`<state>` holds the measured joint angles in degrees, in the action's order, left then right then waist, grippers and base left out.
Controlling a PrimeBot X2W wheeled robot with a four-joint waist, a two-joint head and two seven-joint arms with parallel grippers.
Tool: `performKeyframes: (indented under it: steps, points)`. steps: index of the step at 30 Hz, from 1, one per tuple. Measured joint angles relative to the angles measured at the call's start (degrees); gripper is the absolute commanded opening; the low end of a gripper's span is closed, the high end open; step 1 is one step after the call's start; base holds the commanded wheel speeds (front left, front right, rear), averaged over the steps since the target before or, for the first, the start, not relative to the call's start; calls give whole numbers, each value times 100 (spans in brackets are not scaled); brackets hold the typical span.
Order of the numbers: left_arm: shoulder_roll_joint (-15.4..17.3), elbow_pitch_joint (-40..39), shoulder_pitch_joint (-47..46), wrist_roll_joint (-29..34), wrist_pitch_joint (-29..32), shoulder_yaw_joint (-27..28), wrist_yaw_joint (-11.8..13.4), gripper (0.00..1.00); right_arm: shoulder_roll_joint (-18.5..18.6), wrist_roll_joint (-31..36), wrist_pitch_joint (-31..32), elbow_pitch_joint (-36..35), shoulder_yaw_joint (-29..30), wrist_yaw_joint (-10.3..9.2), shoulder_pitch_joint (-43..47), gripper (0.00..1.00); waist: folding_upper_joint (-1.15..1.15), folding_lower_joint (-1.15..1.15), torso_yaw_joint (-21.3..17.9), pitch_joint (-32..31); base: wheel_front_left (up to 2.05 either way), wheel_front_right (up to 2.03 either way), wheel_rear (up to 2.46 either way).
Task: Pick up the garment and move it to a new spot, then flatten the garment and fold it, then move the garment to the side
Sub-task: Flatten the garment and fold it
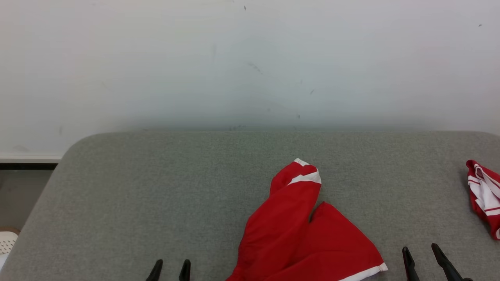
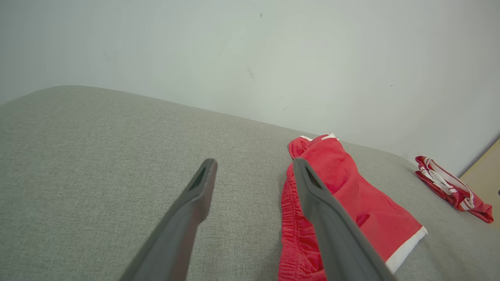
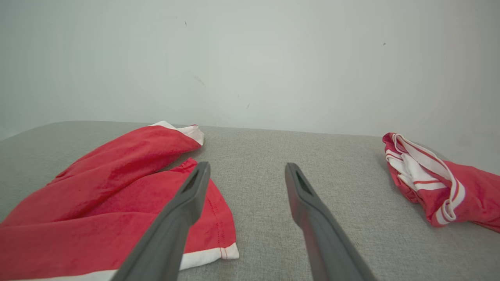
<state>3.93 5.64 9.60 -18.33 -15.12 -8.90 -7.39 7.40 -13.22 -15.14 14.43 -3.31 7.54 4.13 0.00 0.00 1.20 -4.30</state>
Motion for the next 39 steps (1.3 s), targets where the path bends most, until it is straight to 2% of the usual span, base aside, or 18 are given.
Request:
performKeyframes:
  steps: [24, 39]
  points:
    - [76, 279, -16, -109, 0, 41, 0, 100, 73, -58, 0, 48, -157, 0, 16, 100, 0, 0, -597, -110, 0, 0, 0]
    - [70, 312, 40, -104, 0, 90, 0, 100, 121, -91, 0, 57, -141, 0, 57, 100, 0, 0, -575, -158, 0, 0, 0]
